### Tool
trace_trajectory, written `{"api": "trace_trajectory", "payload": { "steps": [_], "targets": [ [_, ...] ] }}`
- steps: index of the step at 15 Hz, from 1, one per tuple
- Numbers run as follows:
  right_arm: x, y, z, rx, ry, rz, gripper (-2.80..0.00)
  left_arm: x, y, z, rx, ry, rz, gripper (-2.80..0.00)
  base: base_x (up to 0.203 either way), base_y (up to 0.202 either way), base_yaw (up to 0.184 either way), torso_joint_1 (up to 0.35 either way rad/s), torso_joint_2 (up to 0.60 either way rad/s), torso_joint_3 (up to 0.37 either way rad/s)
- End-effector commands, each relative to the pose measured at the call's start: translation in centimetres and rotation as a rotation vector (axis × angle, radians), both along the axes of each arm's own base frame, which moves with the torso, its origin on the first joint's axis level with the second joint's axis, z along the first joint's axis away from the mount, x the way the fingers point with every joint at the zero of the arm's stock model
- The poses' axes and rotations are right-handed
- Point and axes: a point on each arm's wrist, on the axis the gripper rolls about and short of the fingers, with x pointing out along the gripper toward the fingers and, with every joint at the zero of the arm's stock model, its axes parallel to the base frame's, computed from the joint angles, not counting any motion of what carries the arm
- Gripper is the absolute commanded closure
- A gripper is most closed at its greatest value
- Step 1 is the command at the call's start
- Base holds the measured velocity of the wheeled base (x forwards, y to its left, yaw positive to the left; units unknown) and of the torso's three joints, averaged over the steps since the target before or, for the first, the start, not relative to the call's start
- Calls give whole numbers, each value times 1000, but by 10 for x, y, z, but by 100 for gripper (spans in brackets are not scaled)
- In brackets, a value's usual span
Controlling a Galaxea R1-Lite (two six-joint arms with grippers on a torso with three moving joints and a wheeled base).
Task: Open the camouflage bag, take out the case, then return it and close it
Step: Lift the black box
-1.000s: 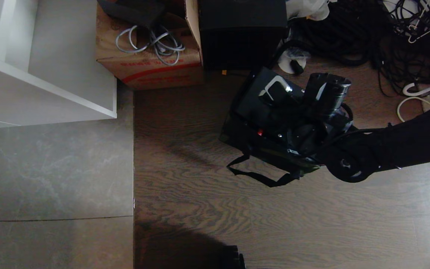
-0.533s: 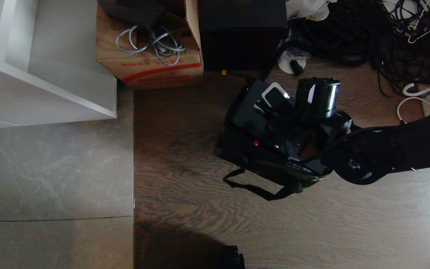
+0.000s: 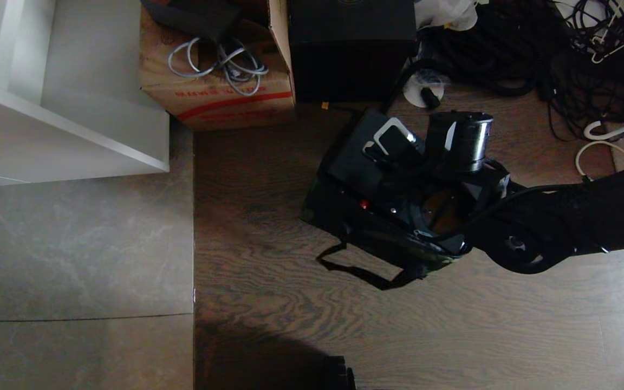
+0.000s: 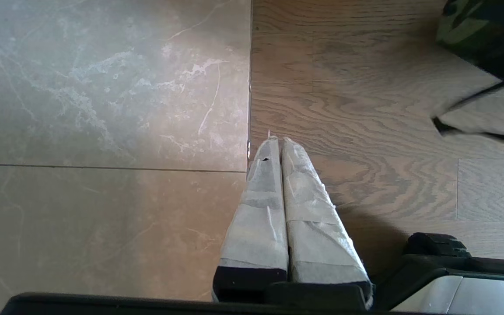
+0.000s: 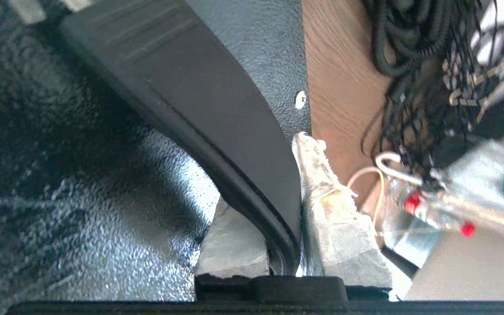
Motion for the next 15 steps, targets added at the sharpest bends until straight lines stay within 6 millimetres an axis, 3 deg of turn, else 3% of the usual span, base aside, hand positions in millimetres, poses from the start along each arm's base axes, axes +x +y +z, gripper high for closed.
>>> {"api": "trace_trajectory", "payload": {
  "steps": [1, 3, 15],
  "targets": [
    [-4, -3, 9, 13, -21, -3, 0, 1, 0, -3, -1, 10, 0, 0, 0, 0, 0, 0, 0, 0],
    [-4, -3, -4, -3, 1, -4, 0, 1, 0, -3, -1, 10, 0, 0, 0, 0, 0, 0, 0, 0],
    [-5, 2, -6, 10, -17, 8, 0, 1, 0, -3, 1, 10, 1, 0, 0, 0, 0, 0, 0, 0]
  ]
}}
